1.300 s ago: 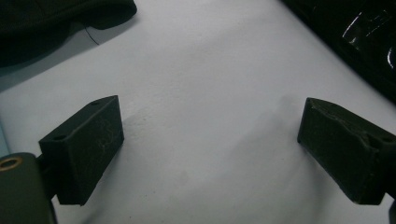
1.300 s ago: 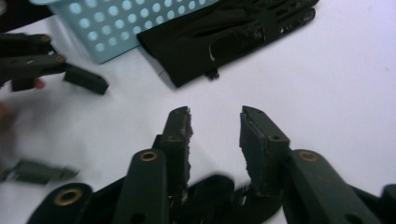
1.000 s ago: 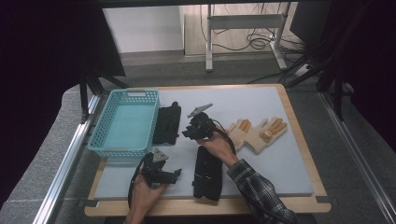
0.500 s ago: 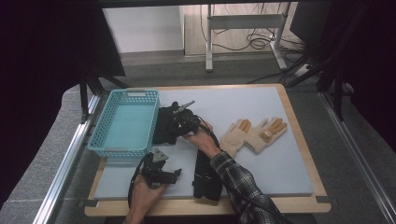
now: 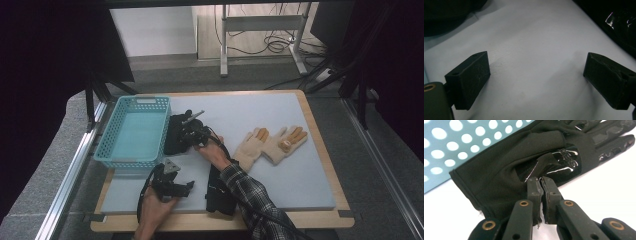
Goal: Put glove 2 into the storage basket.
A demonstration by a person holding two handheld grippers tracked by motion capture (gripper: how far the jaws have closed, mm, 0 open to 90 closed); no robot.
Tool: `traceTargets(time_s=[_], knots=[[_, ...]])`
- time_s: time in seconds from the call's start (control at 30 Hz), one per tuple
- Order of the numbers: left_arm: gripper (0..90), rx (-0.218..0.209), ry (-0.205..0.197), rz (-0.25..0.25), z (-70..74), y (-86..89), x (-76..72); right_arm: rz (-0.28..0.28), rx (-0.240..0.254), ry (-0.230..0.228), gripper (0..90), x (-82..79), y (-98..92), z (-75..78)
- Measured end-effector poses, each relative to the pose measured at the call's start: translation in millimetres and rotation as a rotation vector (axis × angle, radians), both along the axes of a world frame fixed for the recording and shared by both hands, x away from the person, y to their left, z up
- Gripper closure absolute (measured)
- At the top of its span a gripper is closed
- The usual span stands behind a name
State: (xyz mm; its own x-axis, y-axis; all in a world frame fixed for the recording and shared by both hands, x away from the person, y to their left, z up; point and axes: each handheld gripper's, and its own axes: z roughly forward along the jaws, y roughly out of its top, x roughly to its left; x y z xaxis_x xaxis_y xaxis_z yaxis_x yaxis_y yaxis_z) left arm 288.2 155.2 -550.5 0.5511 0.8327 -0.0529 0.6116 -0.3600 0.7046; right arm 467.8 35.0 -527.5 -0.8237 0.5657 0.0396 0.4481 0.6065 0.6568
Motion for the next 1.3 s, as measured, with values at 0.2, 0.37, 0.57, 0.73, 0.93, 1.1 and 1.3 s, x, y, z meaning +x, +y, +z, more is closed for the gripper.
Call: traceTargets(time_s=[0.2,0.37,0.57,0.73,0.93,1.1,1.3], knots=[[7.2,0.0,0.0,0.0,0.0,0.1,0.0,-0.014,0.035,-0.017,85.5,-2.4,-15.7,20.3],[7.2,0.001,0.0,-0.001,0.0,0.1,0.0,-0.016,0.08,-0.043,85.5,-13.8,-39.4,44.4],[7.2,0.001,-0.001,-0.001,-0.1,0.1,0.1,-0.04,0.105,-0.077,85.6,-26.8,-71.0,63.8],[7.2,0.001,-0.001,0.0,-0.1,0.1,0.1,-0.067,0.076,-0.113,85.5,-34.8,-100.9,83.3],[7.2,-0.001,-0.001,0.0,-0.2,-0.1,0.1,-0.09,0.041,-0.119,85.3,-38.1,-120.7,87.9],[7.2,0.001,0.0,-0.001,-0.1,0.1,0.1,-0.068,0.034,-0.103,84.9,-38.5,-104.3,71.8],[7.2,0.001,-0.001,-0.001,-0.1,0.1,0.1,0.011,0.063,-0.102,75.7,-45.0,-65.6,63.8]])
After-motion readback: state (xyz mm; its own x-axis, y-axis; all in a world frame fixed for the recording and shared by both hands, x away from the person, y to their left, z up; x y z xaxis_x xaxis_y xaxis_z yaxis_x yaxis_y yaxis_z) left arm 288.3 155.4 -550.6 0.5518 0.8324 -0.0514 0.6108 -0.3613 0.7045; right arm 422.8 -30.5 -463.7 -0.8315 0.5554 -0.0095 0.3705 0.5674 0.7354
